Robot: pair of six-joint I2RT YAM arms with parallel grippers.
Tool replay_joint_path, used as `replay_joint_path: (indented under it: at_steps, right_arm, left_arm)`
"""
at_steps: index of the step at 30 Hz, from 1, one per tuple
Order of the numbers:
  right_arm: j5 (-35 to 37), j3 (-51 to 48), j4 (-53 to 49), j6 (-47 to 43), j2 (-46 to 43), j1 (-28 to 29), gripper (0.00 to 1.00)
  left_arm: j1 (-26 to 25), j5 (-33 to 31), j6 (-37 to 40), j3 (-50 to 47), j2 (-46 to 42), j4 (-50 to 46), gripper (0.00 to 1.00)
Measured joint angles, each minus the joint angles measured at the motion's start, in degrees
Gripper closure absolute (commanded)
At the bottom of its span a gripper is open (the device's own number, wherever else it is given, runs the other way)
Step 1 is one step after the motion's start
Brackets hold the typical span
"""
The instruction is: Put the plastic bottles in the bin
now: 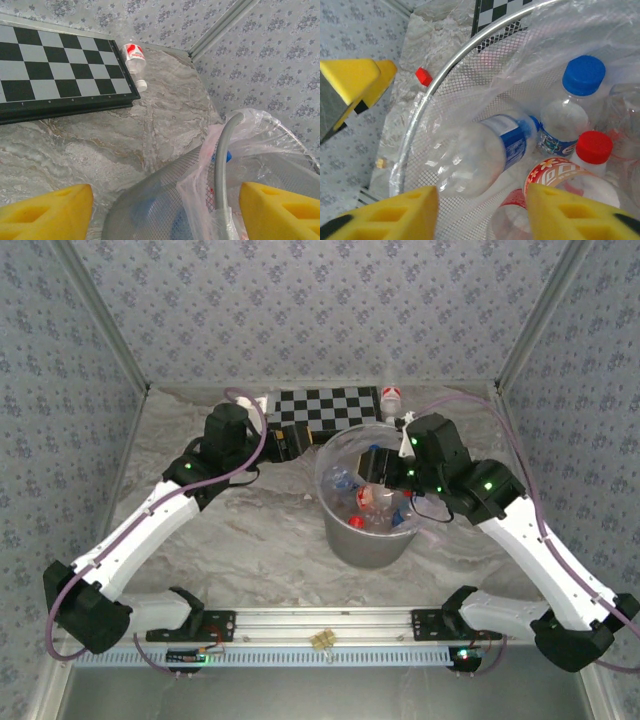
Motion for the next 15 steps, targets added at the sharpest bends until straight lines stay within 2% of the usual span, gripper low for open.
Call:
replay_joint_path:
  at_steps: [3, 10, 15]
  right_arm:
    - [-0.9, -0.4, -0.2, -0.9, 0.7, 0.1, 0.69]
    - [-2.5, -7.1, 4.0, -0.9, 4.6, 2.6, 0.71]
    - [-2.5, -8.0, 6.0, -1.0, 5.6, 2.9, 0.71]
  left_arm:
    - [-0.4, 0.0, 0.0, 0.0, 0.3, 0.3, 0.24]
    - [-0.8, 0.0, 0.0, 0.0, 1.3, 0.4, 0.25]
    - [-1.2, 0.0, 0.0, 0.0, 1.4, 0.5, 0.25]
